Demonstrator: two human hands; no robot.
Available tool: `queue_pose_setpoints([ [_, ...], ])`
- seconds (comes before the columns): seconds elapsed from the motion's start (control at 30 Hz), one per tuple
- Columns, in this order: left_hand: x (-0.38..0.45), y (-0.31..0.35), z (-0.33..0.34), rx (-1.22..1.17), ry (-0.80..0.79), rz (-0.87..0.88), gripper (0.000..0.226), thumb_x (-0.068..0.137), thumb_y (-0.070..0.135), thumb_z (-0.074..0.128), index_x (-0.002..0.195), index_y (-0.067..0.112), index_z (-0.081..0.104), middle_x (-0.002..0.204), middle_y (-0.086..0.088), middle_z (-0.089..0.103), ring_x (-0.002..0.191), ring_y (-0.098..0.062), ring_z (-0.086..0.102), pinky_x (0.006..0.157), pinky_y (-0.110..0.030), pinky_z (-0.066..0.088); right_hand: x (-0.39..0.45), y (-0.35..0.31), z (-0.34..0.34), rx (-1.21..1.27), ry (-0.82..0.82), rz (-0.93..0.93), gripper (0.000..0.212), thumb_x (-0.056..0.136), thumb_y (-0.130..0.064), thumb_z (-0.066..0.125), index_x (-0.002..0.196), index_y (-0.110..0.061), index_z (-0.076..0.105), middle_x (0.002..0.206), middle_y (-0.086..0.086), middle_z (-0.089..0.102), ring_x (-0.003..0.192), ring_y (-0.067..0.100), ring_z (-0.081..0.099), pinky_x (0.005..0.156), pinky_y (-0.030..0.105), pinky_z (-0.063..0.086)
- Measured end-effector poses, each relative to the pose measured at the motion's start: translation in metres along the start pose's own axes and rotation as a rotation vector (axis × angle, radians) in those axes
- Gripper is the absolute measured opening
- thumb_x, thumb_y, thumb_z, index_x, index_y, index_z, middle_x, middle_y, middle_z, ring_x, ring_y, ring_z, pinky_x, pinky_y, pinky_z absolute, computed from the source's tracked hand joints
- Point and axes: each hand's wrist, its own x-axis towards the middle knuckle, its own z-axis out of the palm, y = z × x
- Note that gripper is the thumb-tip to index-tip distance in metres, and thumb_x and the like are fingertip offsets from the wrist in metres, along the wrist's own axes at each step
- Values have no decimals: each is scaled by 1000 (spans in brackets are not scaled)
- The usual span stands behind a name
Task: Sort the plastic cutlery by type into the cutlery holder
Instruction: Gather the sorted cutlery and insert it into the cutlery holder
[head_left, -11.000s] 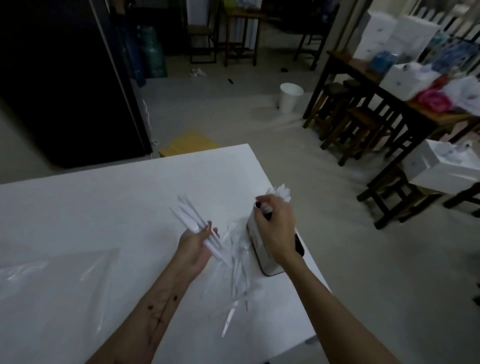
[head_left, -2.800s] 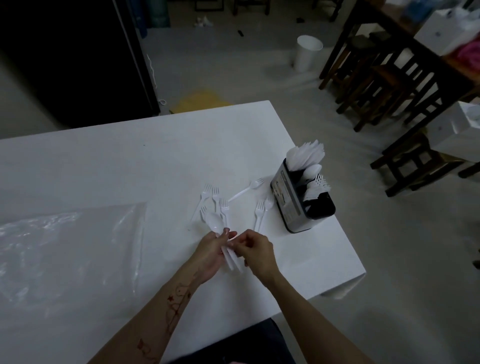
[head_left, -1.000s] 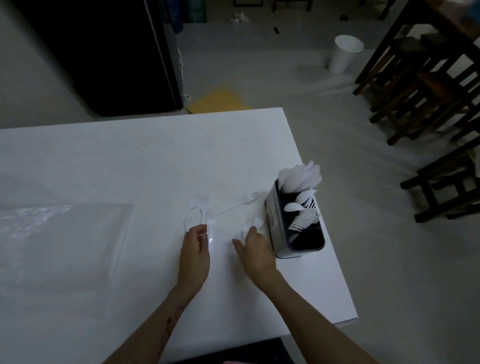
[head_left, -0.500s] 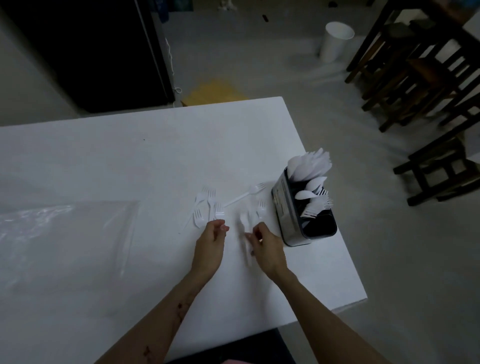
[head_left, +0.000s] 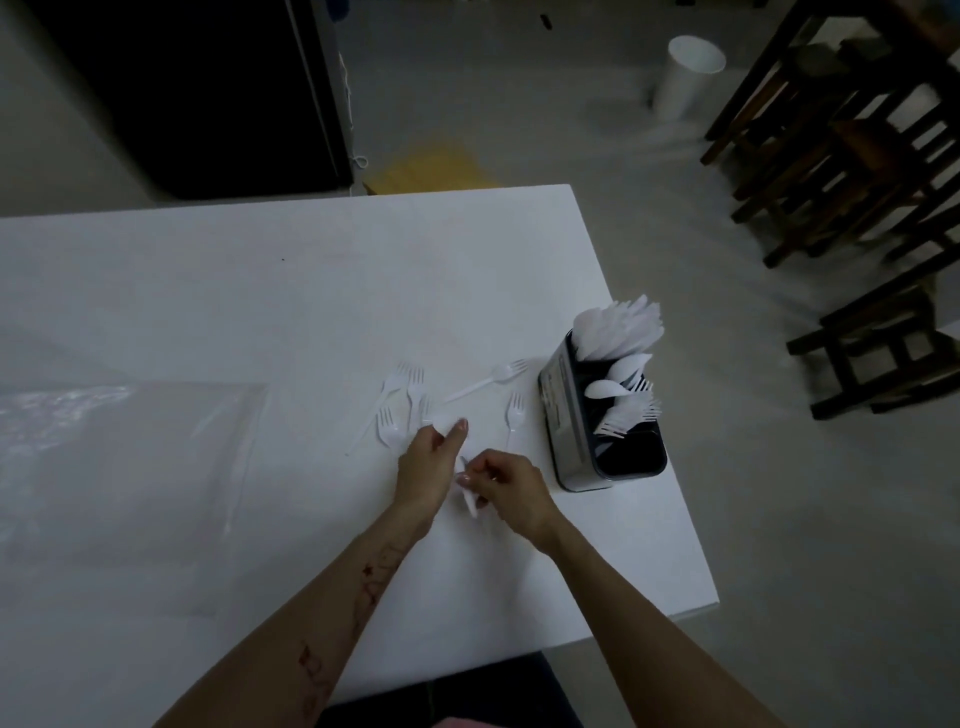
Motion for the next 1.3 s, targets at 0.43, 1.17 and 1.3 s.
queue_pose_setpoints([
  [0.43, 0, -14, -2, -449, 67, -204, 22, 100, 27, 43, 114, 11, 49, 107, -8, 65, 93, -23, 65, 83, -34, 52, 10, 9, 6, -604, 414, 150, 17, 102, -24, 43, 109, -9, 47, 96, 8, 65, 84, 27, 65, 66, 36, 50],
  [1.17, -9, -26, -30, -649, -29, -252, 30, 98, 25, 49, 108, -2, 58, 97, -15, 66, 85, -25, 66, 64, -27, 54, -9, -7, 42, -22, 81, -87, 13, 85, -27, 75, 87, -17, 67, 78, -7, 69, 70, 7, 64, 58, 19, 51],
  [1.3, -4, -25, -36, -549, 129, -171, 20, 101, 16, 43, 108, 0, 53, 88, -8, 63, 79, -22, 62, 66, -28, 51, 17, -17, 41, -102, 144, -12, 22, 87, -37, 71, 84, -15, 69, 77, -3, 70, 68, 16, 67, 57, 30, 59],
])
